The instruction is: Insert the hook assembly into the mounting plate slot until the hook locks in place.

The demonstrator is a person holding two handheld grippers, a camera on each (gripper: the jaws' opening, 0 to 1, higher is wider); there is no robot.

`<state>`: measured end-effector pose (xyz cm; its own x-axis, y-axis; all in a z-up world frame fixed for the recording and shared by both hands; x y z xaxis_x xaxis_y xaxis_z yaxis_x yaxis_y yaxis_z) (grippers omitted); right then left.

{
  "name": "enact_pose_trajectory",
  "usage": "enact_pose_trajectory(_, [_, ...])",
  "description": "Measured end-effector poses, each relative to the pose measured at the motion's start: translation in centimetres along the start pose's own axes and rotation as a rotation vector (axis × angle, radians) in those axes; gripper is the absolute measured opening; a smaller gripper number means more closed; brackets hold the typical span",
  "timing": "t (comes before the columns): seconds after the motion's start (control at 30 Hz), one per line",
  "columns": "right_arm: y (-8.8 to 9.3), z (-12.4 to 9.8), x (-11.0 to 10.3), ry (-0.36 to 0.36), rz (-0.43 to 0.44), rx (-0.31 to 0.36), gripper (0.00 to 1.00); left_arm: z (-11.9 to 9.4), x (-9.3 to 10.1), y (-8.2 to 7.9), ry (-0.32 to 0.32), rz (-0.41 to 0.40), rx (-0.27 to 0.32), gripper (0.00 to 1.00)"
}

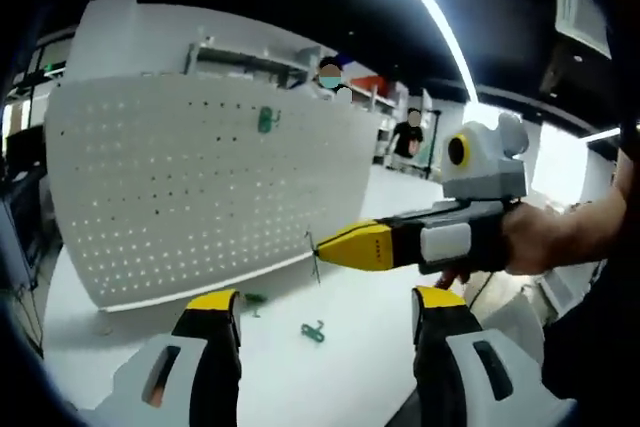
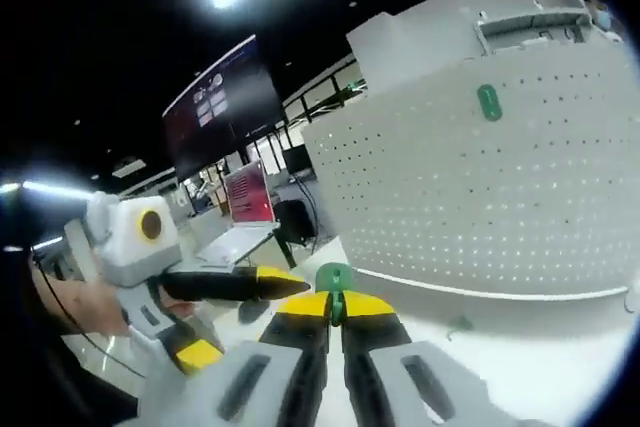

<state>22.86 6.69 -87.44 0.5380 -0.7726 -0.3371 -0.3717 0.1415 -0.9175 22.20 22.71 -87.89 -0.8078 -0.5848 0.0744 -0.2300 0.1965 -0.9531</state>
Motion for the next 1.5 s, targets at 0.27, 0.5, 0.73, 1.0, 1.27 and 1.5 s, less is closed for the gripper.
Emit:
enact_pose_trajectory(0.27, [-0.5,0.3,0.3,0.069,-0.046,0.052,0.00,0.2,-0.1,-0.1,0.007,0.003,-0.003,0.82])
enact_pose_trajectory(0.5, [-0.9,0.5,1.2,0.137,-0.069,0.080,0.00,0.4,0.0,0.4,0.009,-0.030,0.010,0.96])
enact_pose_trajectory(0.73, [-0.5,0.8,1.2,0.164,-0.064,0.093,0.00,0.8,0.6,0.0,0.025,-0.049,0.029,1.00])
enact_pose_trajectory(1.0, [-1.0,1.6,1.2,0.172,-0.128,0.096,0.00,0.7,0.4,0.8,0.023,-0.062,0.018,1.00])
enact_pose_trajectory(1.27, [-2.6,1.8,2.9,0.269,-0.173,0.160,0.00,0.3,0.2,1.1,0.006,-0.074,0.018,1.00])
enact_pose_trajectory(1.5, [-4.4,2.3,5.1,0.338,-0.193,0.202,0.00,0.3,-0.1,1.4,-0.008,-0.067,0.019,1.00])
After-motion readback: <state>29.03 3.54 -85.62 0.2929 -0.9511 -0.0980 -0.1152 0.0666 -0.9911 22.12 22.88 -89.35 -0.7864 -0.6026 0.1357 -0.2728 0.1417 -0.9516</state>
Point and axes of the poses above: the point that each gripper's makers call its tool centre point, and the gripper's own axes: z roughly forward along the fingers, x roughly to its right, y roughly out of its underside, the point moved 10 cm from there along -z, roughly backward along the fingers, and after that the axes turned 5 degrees about z, right-handed, at the moved point
